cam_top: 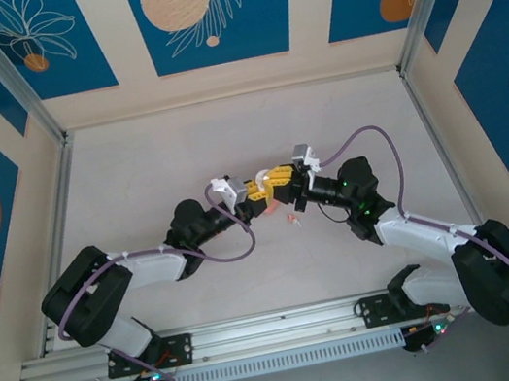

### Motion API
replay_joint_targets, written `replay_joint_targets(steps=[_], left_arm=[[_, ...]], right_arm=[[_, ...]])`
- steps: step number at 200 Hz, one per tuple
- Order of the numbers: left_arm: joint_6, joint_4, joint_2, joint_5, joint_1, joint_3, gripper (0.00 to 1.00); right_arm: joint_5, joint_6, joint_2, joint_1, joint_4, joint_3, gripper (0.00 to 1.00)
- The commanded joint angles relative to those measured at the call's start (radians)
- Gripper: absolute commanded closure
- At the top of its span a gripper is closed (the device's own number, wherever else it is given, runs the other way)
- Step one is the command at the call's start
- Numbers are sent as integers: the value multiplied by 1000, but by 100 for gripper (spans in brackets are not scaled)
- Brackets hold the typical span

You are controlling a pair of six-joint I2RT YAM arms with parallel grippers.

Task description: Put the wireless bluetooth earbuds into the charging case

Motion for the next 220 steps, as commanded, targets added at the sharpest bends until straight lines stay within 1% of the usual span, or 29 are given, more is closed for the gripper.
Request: replay_joint_targets(steps=[1, 72, 109, 154, 220], left_arm=[[-14, 58, -22, 4, -14, -3, 88], [-21, 58, -23, 15, -14, -6, 88], [-27, 71, -39, -14, -13, -14, 88], [-19, 69, -54, -22, -13, -9, 88], [-13, 74, -58, -26, -13, -5, 88]], right_arm=[[27, 1, 16, 7, 42, 19, 79], [50, -9, 30, 5, 60, 21, 79], [38, 0, 37, 7, 58, -6, 79], [23, -7, 18, 8, 5, -33, 79], [-7, -14, 15, 8, -31, -36, 74]])
